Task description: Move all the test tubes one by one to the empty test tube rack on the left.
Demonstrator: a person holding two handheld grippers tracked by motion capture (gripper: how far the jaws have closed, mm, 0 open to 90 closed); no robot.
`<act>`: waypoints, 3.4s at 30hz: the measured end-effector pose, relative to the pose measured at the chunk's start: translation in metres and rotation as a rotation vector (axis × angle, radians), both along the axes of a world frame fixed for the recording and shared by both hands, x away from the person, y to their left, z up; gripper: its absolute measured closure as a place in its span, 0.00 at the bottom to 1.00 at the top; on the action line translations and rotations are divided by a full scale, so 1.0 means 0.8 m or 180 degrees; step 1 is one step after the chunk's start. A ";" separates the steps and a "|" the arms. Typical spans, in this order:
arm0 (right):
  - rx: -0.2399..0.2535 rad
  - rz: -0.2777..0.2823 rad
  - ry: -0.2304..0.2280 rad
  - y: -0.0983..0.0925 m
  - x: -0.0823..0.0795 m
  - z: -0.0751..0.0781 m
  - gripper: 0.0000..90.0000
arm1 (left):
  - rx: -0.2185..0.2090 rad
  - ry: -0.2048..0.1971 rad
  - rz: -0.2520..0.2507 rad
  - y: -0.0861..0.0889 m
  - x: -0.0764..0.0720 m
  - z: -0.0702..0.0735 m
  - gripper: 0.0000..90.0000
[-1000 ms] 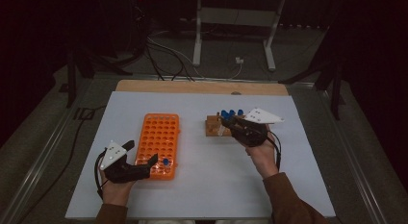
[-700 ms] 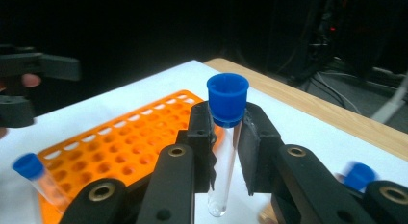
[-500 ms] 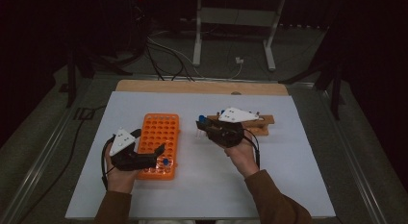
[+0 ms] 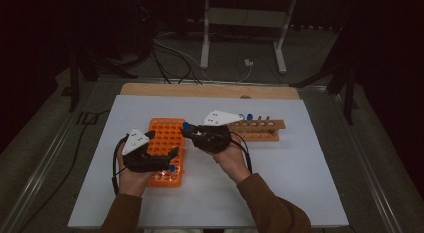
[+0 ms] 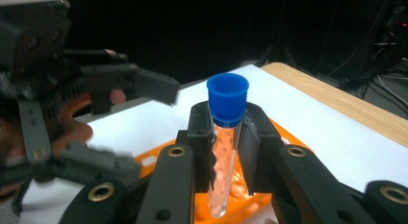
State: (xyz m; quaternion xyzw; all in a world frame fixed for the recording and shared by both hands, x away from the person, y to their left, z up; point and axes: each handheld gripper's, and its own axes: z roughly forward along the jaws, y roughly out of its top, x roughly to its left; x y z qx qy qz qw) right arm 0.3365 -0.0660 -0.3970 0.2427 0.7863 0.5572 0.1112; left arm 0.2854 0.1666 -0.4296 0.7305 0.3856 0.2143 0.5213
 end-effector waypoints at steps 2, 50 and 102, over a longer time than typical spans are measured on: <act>0.0010 0.0029 0.0027 0.006 0.000 0.001 0.85 | -0.0026 -0.0040 -0.0064 -0.002 0.000 0.001 0.12; -0.0178 -0.0223 0.0222 -0.025 -0.002 -0.009 0.05 | -0.0140 -0.0094 -0.0213 0.022 -0.006 -0.014 0.87; -0.0260 -0.1211 0.0157 -0.218 -0.058 -0.049 0.07 | 0.0326 0.0238 -0.0589 0.024 -0.051 -0.079 0.86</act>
